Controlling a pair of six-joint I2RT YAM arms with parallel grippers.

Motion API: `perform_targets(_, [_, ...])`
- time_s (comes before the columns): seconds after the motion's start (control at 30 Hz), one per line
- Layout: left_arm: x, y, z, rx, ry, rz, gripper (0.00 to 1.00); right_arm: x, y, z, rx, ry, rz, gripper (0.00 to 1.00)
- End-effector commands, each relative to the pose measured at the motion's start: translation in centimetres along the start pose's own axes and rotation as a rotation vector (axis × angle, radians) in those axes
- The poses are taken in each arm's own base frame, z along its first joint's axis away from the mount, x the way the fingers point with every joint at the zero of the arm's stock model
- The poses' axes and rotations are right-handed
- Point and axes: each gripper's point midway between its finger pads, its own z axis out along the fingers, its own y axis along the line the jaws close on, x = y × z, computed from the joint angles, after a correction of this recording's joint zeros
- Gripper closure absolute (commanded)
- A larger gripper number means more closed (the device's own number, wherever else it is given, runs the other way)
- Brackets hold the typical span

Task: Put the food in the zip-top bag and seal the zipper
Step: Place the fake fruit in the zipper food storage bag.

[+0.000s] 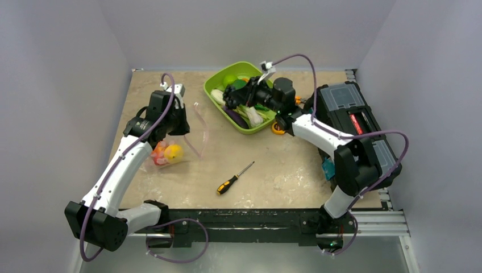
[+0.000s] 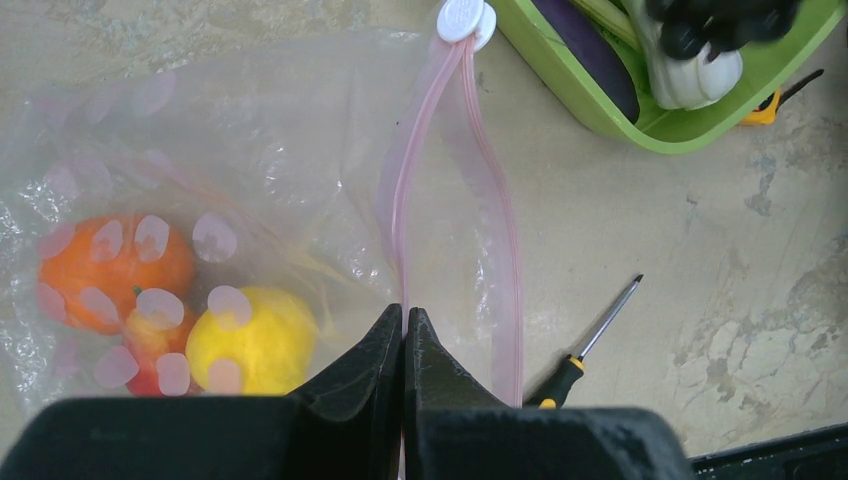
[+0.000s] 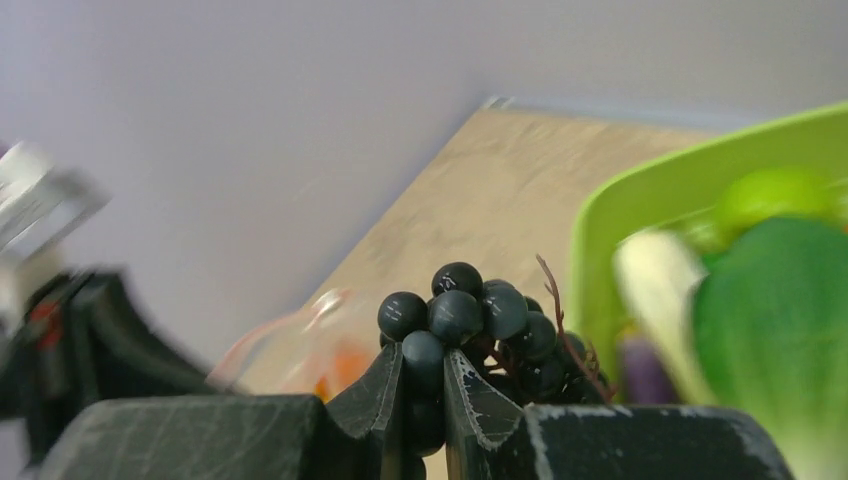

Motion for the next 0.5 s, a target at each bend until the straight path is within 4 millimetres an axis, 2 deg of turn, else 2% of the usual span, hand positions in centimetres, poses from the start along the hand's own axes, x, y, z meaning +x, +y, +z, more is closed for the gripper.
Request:
perform_targets(0.0, [-0.9, -0.6, -0.1, 0.029, -0.032, 0.02, 1.0, 2.9, 11.6, -2.9, -0.428, 0.094, 0.044, 1.0])
perform_targets(0.1, [-0.9, -0.6, -0.1, 0.03, -0.035, 0.022, 1.0, 4.5, 15.1, -3.8, -0.502, 0.112, 0.056, 1.0])
perform_targets(0.2, [-0.9, -0.6, -0.2, 0.032, -0.04, 0.022, 1.0, 4.4, 17.3, -4.7, -0.573, 0.076, 0.116, 1.0])
perform_targets(0.33, [-1.0, -0.5, -0.2, 0.028, -0.047, 0.022, 1.0, 2.9, 18.3, -5.5, -0.608, 0.033, 0.145, 1.0])
perform_targets(0.47, [-1.1, -0.9, -0.5, 0.047, -0.057, 0.016, 1.0, 2.5, 19.1, -6.0, -0.672, 0.005, 0.211, 1.0])
